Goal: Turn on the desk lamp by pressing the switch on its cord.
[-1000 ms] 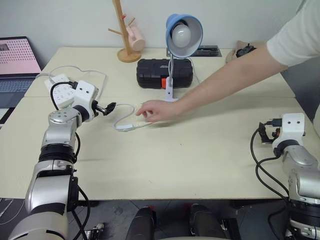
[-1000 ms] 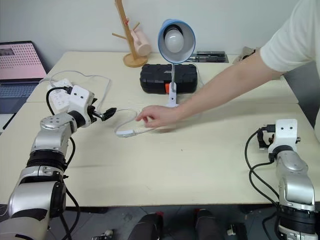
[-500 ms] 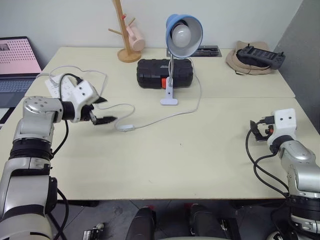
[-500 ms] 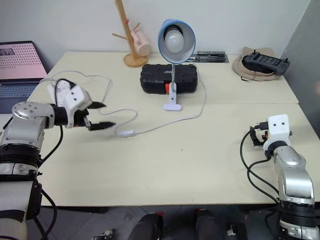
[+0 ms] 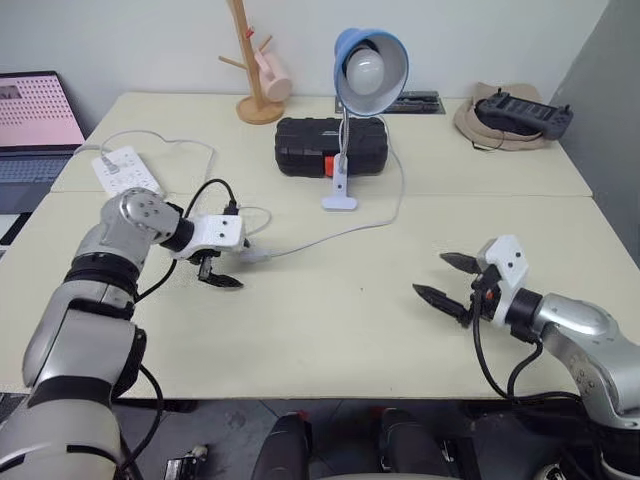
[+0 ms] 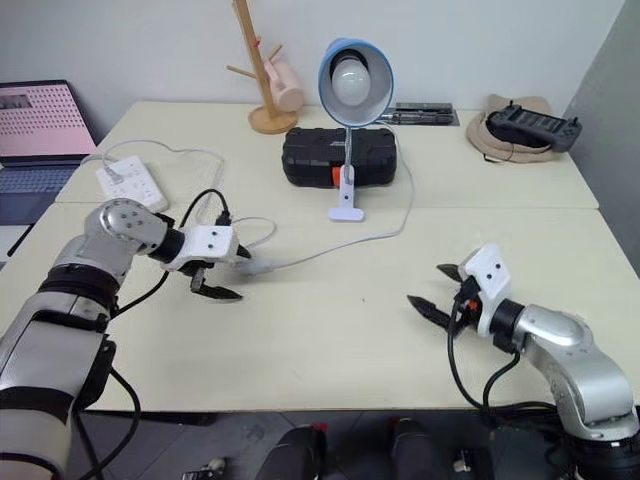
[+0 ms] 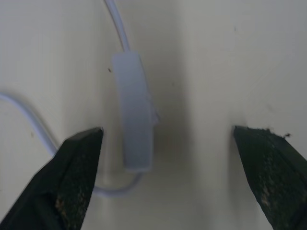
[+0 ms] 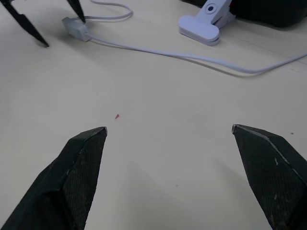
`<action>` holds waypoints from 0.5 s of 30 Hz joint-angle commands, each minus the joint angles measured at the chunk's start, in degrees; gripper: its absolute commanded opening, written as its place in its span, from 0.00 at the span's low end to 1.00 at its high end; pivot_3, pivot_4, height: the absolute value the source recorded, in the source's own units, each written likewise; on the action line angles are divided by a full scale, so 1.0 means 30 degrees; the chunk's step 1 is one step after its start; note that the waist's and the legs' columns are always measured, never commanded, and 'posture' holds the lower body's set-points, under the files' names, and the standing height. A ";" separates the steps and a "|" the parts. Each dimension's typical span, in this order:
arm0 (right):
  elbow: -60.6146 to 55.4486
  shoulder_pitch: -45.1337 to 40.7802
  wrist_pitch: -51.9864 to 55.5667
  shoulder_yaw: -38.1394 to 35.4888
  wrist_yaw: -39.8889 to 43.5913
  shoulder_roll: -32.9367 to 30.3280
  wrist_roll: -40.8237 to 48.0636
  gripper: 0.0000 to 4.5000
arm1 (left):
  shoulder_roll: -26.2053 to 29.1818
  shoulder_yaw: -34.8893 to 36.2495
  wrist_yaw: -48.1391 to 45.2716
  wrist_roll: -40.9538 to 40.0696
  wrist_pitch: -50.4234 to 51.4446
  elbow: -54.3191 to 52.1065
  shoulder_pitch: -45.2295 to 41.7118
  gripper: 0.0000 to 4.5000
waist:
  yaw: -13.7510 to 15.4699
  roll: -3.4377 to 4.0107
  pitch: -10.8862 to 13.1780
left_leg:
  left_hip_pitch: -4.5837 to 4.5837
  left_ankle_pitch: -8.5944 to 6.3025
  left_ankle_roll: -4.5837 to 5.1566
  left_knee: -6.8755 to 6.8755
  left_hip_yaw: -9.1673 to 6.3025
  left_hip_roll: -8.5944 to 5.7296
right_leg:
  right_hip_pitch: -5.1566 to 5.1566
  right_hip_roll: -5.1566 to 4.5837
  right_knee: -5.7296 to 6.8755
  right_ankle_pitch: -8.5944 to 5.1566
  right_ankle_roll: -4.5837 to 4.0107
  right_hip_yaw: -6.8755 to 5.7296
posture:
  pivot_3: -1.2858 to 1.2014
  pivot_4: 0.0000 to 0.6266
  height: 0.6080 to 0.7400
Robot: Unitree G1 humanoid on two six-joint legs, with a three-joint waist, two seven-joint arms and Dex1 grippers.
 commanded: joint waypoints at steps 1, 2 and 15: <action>-0.1800 0.0509 0.0557 -0.0329 -0.0601 0.0132 0.0850 0.97 | -0.0373 -0.0054 0.0722 0.0689 -0.0657 0.1497 -0.0766 1.00 | -0.0004 -0.0002 -0.0001 | 0.0000 0.0000 0.0000 0.0005 0.0001 0.0001 | 0.0001 0.0000 0.0001 0.0000 0.0001 0.0000 | 0.52 0.24 1.00; -0.2028 0.0677 0.0645 -0.0317 -0.0683 0.0145 0.0926 1.00 | -0.0342 -0.0136 0.0785 0.0895 -0.0868 0.1719 -0.0816 0.92 | -0.0008 -0.0002 -0.0001 | 0.0002 0.0000 0.0000 0.0005 0.0001 -0.0001 | 0.0002 0.0000 0.0005 0.0000 0.0000 0.0000 | 0.52 0.24 1.00; -0.2916 0.1598 0.0742 -0.0231 -0.1834 0.0271 0.1087 1.00 | -0.0641 0.0557 0.1724 0.1423 -0.0474 0.2940 -0.1679 0.35 | -0.0009 -0.0012 -0.0009 | 0.0029 0.0001 0.0001 0.0003 -0.0010 0.0010 | 0.0007 0.0015 0.0045 -0.0001 0.0000 -0.0007 | 0.52 0.24 1.00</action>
